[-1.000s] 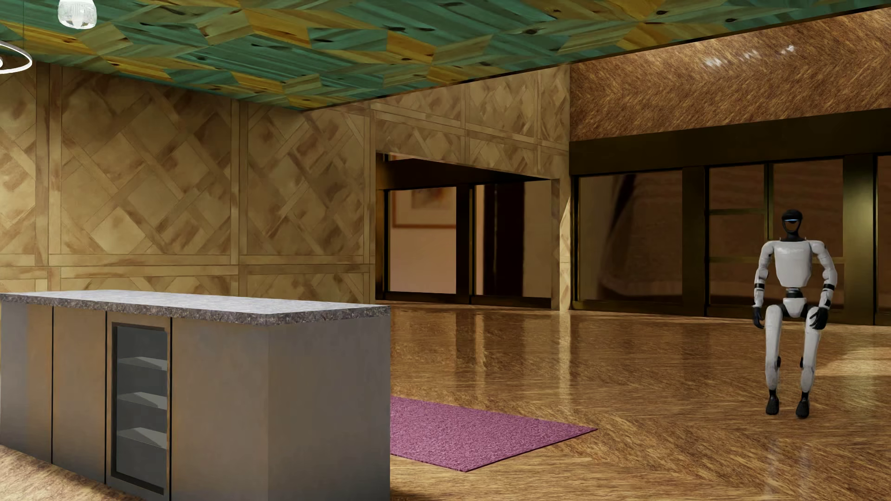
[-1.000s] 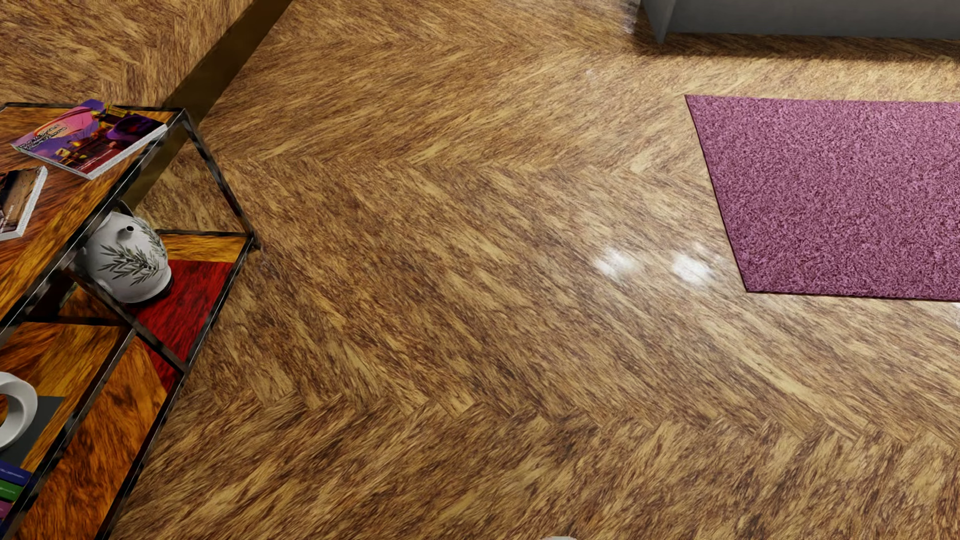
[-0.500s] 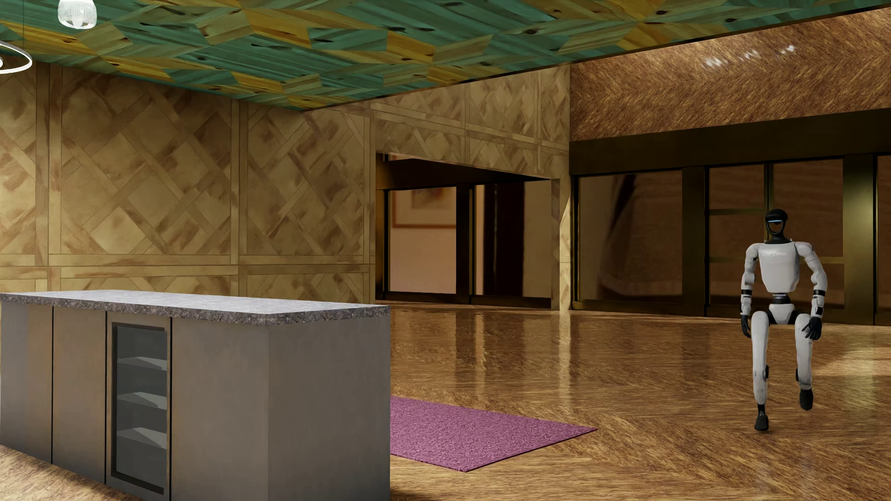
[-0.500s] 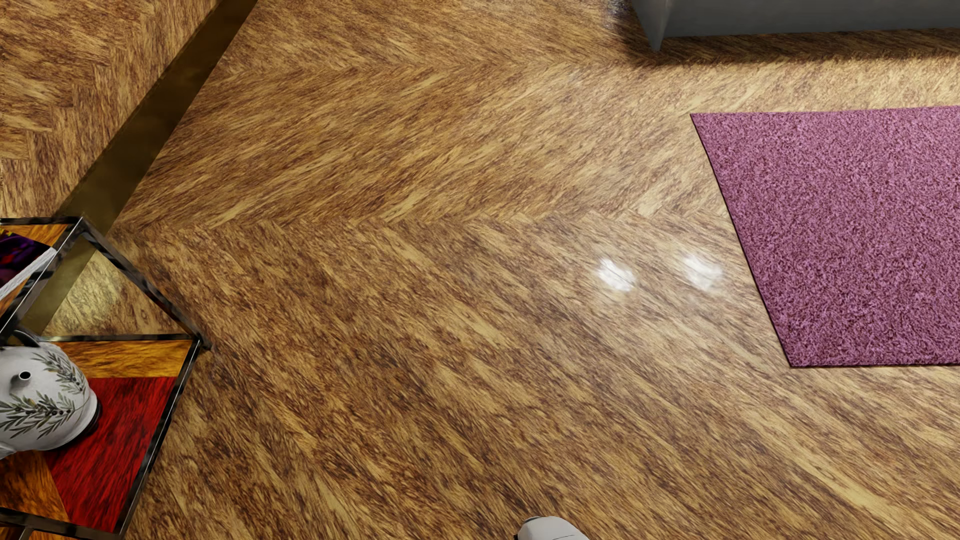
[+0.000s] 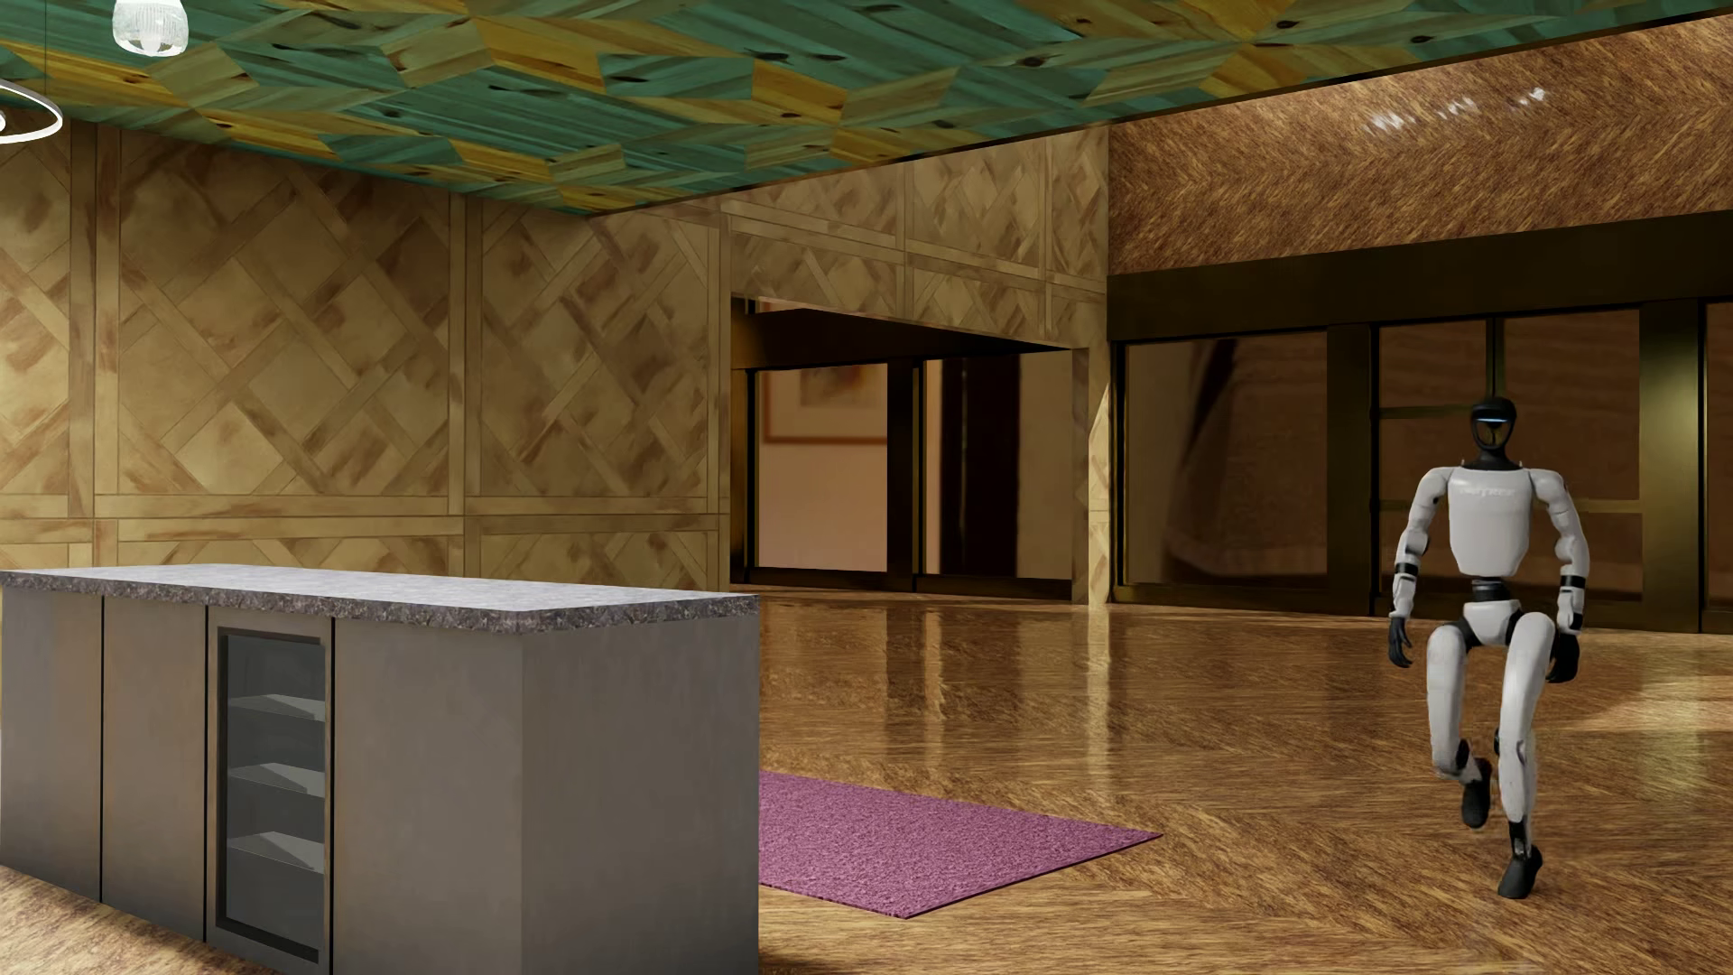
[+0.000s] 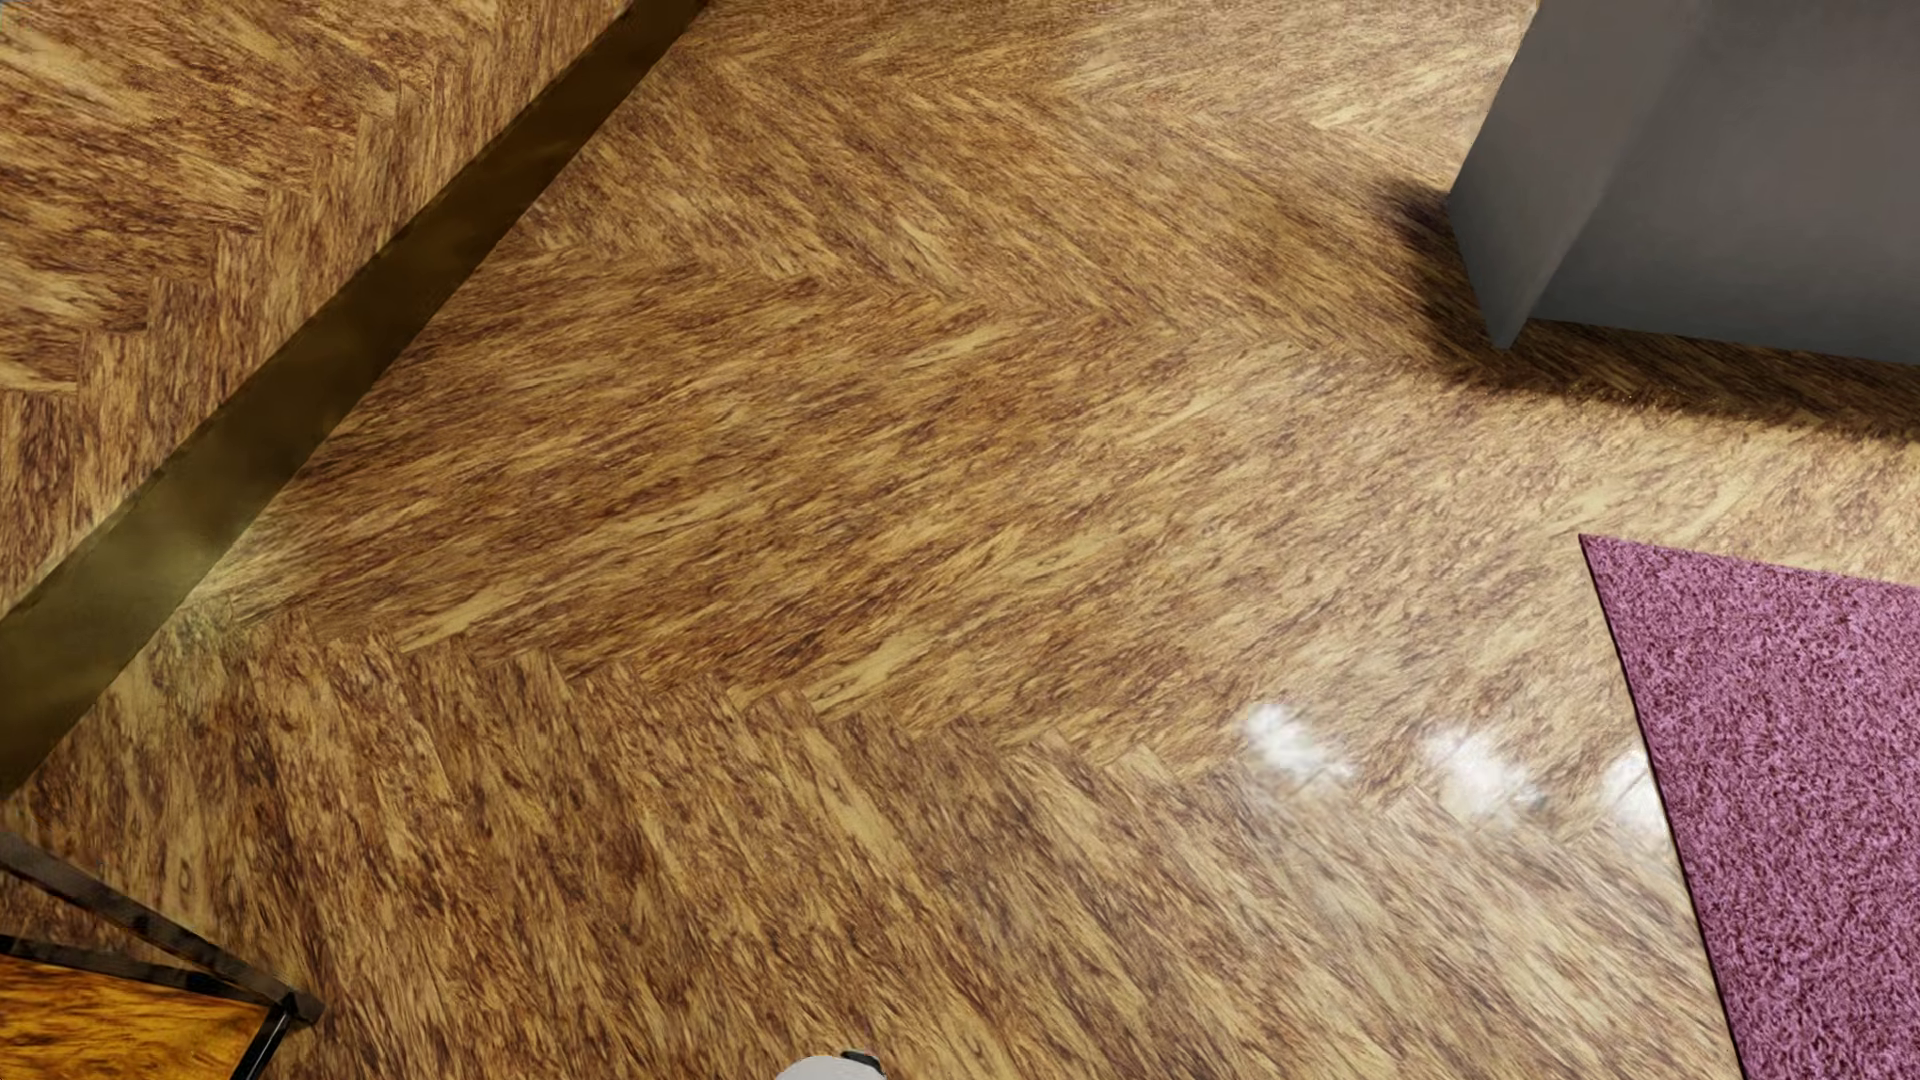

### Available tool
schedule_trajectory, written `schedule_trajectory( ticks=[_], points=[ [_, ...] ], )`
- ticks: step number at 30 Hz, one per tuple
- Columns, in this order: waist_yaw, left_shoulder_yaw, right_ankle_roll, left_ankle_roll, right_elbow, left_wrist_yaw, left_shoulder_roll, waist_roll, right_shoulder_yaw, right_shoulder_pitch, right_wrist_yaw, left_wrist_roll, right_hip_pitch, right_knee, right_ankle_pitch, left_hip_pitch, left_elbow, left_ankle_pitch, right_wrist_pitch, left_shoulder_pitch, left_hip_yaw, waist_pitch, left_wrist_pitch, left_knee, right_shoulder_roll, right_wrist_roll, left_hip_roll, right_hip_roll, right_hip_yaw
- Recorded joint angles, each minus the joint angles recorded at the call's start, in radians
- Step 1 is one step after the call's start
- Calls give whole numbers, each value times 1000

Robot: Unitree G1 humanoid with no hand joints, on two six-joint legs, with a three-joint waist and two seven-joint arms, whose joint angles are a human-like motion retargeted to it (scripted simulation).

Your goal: Walk around the counter

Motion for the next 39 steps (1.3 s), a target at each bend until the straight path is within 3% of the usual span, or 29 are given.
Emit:
schedule_trajectory(
  ticks=[2, 4, 6, 8, 9, 10, 11, 12, 13, 14, 15, 16, 18, 21, 22, 23, 25, 26, 28, 29, 30, 31, 32, 34, 37, 39],
  points=[
    [-95, 41, 0, 0, 17, 0, -1, 25, 14, 30, 0, 0, -186, 178, -219, 214, -11, -149, 0, -33, 0, 14, 0, -83, 2, 0, -20, 11, 0],
    [-222, 45, 0, 0, 35, 0, 22, 75, 14, 58, 0, 0, -348, 62, -295, 415, -78, -300, 0, -67, 0, 17, 0, -184, -3, 0, 7, 34, 0],
    [-314, 63, 0, 0, 36, 0, 54, 103, 5, 81, 0, 0, -448, -224, -268, 609, -185, -459, 0, -100, 0, 28, 0, -277, -14, 0, 47, 30, 0],
    [-360, 109, 0, 0, 43, 0, 74, 101, -7, 97, 0, 0, -520, -563, -196, 736, -240, -590, 0, -147, 0, 9, 0, -314, -10, 0, 63, 8, 0],
    [-376, 119, 0, 0, 54, 0, 80, 100, 0, 101, 0, 0, -547, -777, -70, 780, -259, -615, 0, -169, 0, -6, 0, -315, -9, 0, 72, -5, 0],
    [-398, 131, 0, 0, 67, 0, 79, 102, 2, 106, 0, 0, -569, -844, -14, 825, -262, -605, 0, -184, 0, -12, 0, -305, -9, 0, 93, -22, 0],
    [-422, 161, 0, 0, 81, 0, 73, 109, 2, 112, 0, 0, -592, -616, -173, 867, -269, -558, 0, -182, 0, -9, 0, -278, -6, 0, 129, -24, 0],
    [-436, 181, 0, 0, 106, 0, 62, 118, 10, 117, 0, 0, -618, -506, -208, 886, -267, -463, 0, -162, 0, -19, 0, -218, 0, 0, 166, -13, 0],
    [-435, 181, 0, 0, 142, 0, 40, 136, 18, 121, 0, 0, -634, -399, -171, 868, -227, -301, 0, -138, 0, -35, 0, -105, 4, 0, 199, 15, 0],
    [-419, 185, 0, 0, 175, 0, 15, 153, 20, 117, 0, 0, -612, -317, -185, 818, -170, -115, 0, -118, 0, -34, 0, 67, 7, 0, 220, 58, 0],
    [-398, 183, 0, 0, 175, 0, 9, 160, 4, 111, 0, 0, -550, -292, -236, 724, -134, -5, 0, -98, 0, -19, 0, 293, 12, 0, 231, 109, 0],
    [-366, 149, 0, 0, 149, 0, 4, 165, -11, 110, 0, 0, -462, -317, -278, 612, -106, -17, 0, -89, 0, 0, 0, 506, 16, 0, 232, 163, 0],
    [-250, 124, 0, 0, 82, 0, -16, 125, -12, 89, 0, 0, -265, -418, -301, 400, -70, -141, 0, -63, 0, 17, 0, 653, 14, 0, 162, 176, 0],
    [-96, 70, 0, 0, -62, 0, -19, 78, -43, 62, 0, 0, 10, -593, -320, 154, -32, -8, 0, 6, 0, 19, 0, 225, -5, 0, 105, 158, 0],
    [-49, 66, 0, 0, -99, 0, -16, 67, -53, 47, 0, 0, 98, -632, -344, 118, -28, -15, 0, 28, 0, 20, 0, 22, -10, 0, 106, 143, 0],
    [-21, 62, 0, 0, -127, 0, -15, 74, -68, 20, 0, 0, 151, -651, -375, 69, -28, -139, 0, 40, 0, 11, 0, -146, -21, 0, 124, 145, 0],
    [33, 40, 0, 0, -150, 0, -9, 79, -102, -26, 0, 0, 228, -631, -408, 1, -31, -516, 0, 58, 0, -2, 0, -262, -32, 0, 169, 126, 0],
    [60, 31, 0, 0, -141, 0, -3, 70, -120, -36, 0, 0, 268, -607, -375, -22, -33, -484, 0, 69, 0, 2, 0, -255, -29, 0, 178, 102, 0],
    [70, 26, 0, 0, -99, 0, -1, 28, -148, -15, 0, 0, 282, -460, -149, -75, -14, -103, 0, 83, 0, -14, 0, -137, -14, 0, 128, 30, 0],
    [48, 32, 0, 0, -55, 0, 0, -3, -128, 3, 0, 0, 220, -299, 9, -74, 7, 4, 0, 79, 0, -23, 0, -61, -6, 0, 82, -1, 0],
    [19, 53, 0, 0, -15, 0, 6, -24, -93, 20, 0, 0, 117, -95, 84, -41, 27, 8, 0, 64, 0, -26, 0, -11, -6, 0, 41, -15, 0],
    [-20, 87, 0, 0, -10, 0, 6, -40, -75, 41, 0, 0, -6, 99, 22, 25, 33, -31, 0, 41, 0, -18, 0, -9, -7, 0, -1, -21, 0],
    [-74, 118, 0, 0, -2, 0, 5, -40, -46, 56, 0, 0, -109, 220, -117, 133, 33, -92, 0, 16, 0, -1, 0, -48, -10, 0, -18, -6, 0],
    [-204, 117, 0, 0, 22, 0, 33, -14, -13, 103, 0, 0, -302, 221, -261, 365, -47, -241, 0, -27, 0, 12, 0, -170, -21, 0, -13, 49, 0],
    [-365, 192, 0, 0, 84, 0, 65, 20, -10, 177, 0, 0, -483, -215, -234, 675, -214, -526, 0, -71, 0, 8, 0, -313, -45, 0, 44, 66, 0],
    [-422, 236, 0, 0, 137, 0, 78, 15, -6, 207, 0, 0, -537, -583, -157, 782, -290, -644, 0, -129, 0, -25, 0, -300, -54, 0, 57, 39, 0]
  ],
)
